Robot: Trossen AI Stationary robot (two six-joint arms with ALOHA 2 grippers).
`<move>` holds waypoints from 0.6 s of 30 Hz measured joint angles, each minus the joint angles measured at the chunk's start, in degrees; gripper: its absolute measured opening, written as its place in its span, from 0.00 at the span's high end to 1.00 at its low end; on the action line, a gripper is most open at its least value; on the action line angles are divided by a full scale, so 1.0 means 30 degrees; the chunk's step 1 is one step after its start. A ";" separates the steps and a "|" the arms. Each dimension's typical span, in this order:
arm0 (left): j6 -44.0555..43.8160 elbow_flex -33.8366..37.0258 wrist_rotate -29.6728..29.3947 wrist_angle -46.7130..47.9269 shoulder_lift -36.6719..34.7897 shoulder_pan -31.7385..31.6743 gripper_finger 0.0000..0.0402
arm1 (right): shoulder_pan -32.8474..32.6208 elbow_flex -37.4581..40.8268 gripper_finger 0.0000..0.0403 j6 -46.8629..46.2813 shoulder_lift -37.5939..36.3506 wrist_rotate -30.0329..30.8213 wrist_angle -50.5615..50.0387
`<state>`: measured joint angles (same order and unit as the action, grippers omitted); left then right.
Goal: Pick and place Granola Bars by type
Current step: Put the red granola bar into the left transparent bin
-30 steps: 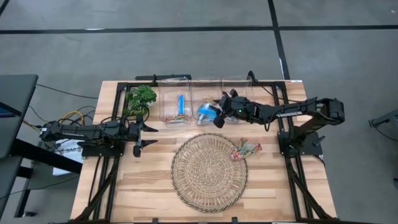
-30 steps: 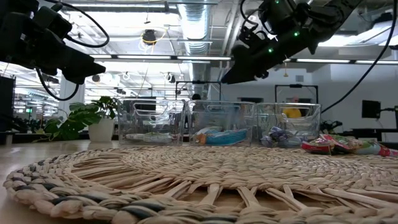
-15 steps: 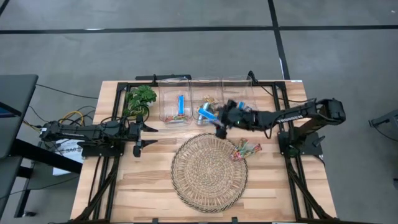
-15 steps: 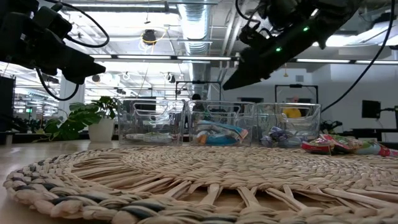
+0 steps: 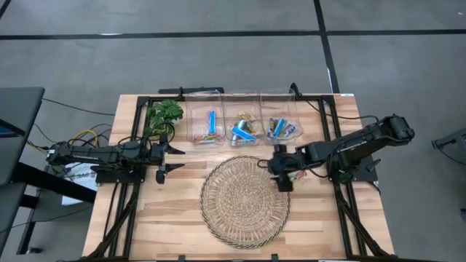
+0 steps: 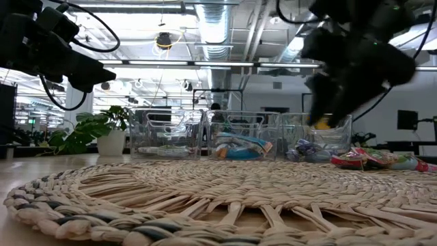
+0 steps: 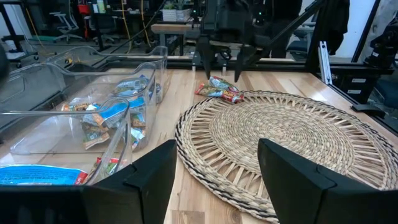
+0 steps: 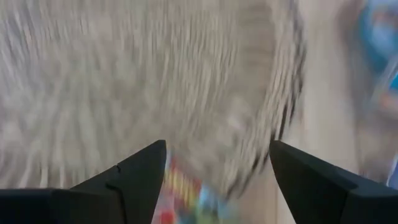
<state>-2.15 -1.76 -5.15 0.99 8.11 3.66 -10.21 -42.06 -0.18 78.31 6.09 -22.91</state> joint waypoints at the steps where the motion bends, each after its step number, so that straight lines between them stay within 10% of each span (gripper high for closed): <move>1: 0.0000 0.0000 0.0000 -0.0004 0.0004 -0.0004 0.45 | -0.0067 -0.0012 0.30 -0.0107 -0.0090 -0.0014 -0.1050; 9: 0.0000 0.0000 0.0000 -0.0007 -0.0004 0.0000 0.45 | -0.0257 -0.1598 0.30 -0.2181 -0.0074 -0.0036 -0.9050; 18: 0.0000 0.0000 0.0004 -0.0007 0.0015 0.0000 0.45 | -0.1493 -0.1649 0.30 -0.3801 0.1021 -0.0898 -1.0782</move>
<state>-2.15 -1.76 -5.14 0.97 8.15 3.66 -14.69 -47.01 -11.58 81.37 3.39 -55.25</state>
